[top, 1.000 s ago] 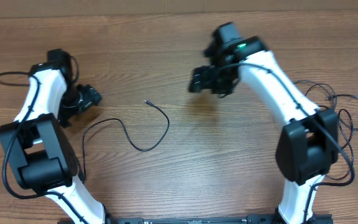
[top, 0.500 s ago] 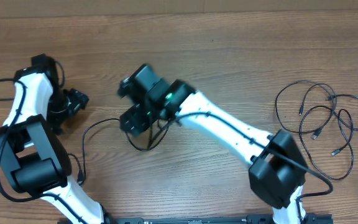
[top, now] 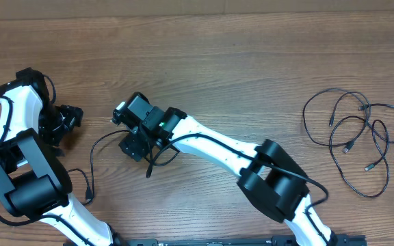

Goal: Untangle cables

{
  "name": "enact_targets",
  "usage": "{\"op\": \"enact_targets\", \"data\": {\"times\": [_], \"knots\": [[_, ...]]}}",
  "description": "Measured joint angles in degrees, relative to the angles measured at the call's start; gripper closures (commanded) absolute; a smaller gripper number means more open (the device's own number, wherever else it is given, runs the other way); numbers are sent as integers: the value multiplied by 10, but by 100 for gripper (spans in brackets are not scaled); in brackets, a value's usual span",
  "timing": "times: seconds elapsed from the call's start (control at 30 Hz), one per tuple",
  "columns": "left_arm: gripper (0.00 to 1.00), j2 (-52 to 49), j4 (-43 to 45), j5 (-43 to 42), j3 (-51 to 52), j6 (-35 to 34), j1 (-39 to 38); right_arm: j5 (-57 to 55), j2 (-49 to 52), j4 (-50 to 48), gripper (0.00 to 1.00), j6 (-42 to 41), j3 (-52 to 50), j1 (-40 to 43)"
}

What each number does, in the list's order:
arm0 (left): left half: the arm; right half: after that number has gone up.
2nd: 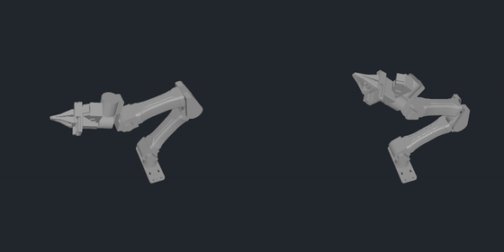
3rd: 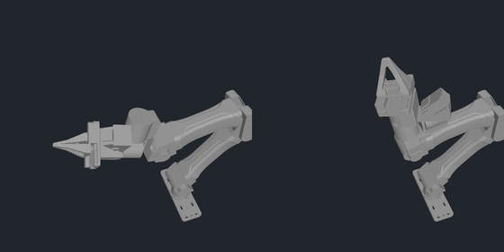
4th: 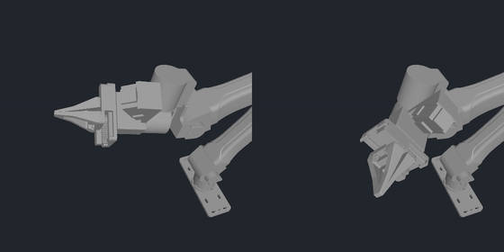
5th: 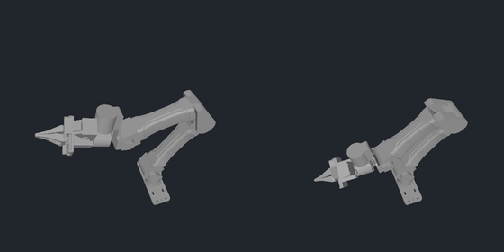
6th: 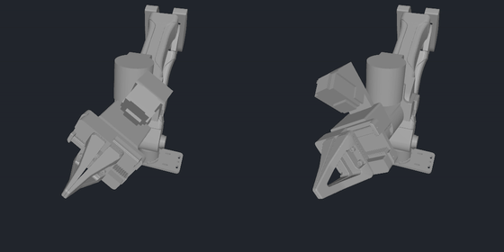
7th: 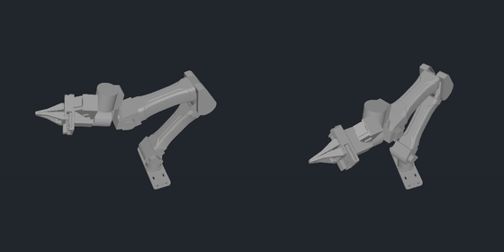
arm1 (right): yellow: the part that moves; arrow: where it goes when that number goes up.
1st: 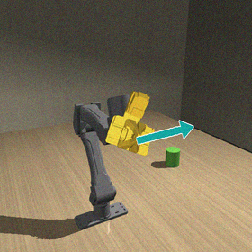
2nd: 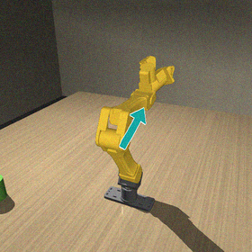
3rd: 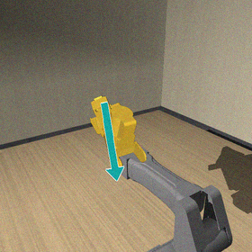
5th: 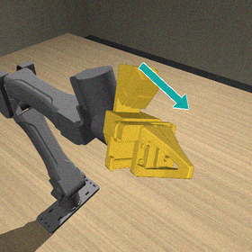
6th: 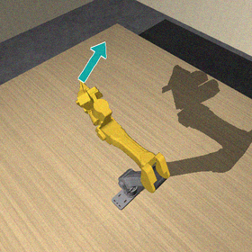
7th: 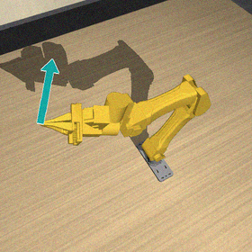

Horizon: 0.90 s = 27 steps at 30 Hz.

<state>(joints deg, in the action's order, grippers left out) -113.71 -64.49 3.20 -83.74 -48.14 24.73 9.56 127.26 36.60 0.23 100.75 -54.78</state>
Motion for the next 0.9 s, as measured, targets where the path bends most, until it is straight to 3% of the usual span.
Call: {"op": "enact_targets", "data": {"times": [0.1,0.17,0.23,0.27,0.57,0.9], "knots": [[1,0,0,0,0,0,0,0,25,-2,26,0,0,0],[1,0,0,-1,0,0,0,0,35,-2,40,2,0,0],[1,0,0,-1,0,0,0,-2,45,-6,88,1,0,0],[0,0,0,-2,0,0,0,-4,49,-6,96,3,0,0],[0,0,0,-2,0,0,0,-73,53,69,96,-19,19,17],[1,0,2,-2,0,0,-4,-101,28,144,96,-66,33,155]]}}
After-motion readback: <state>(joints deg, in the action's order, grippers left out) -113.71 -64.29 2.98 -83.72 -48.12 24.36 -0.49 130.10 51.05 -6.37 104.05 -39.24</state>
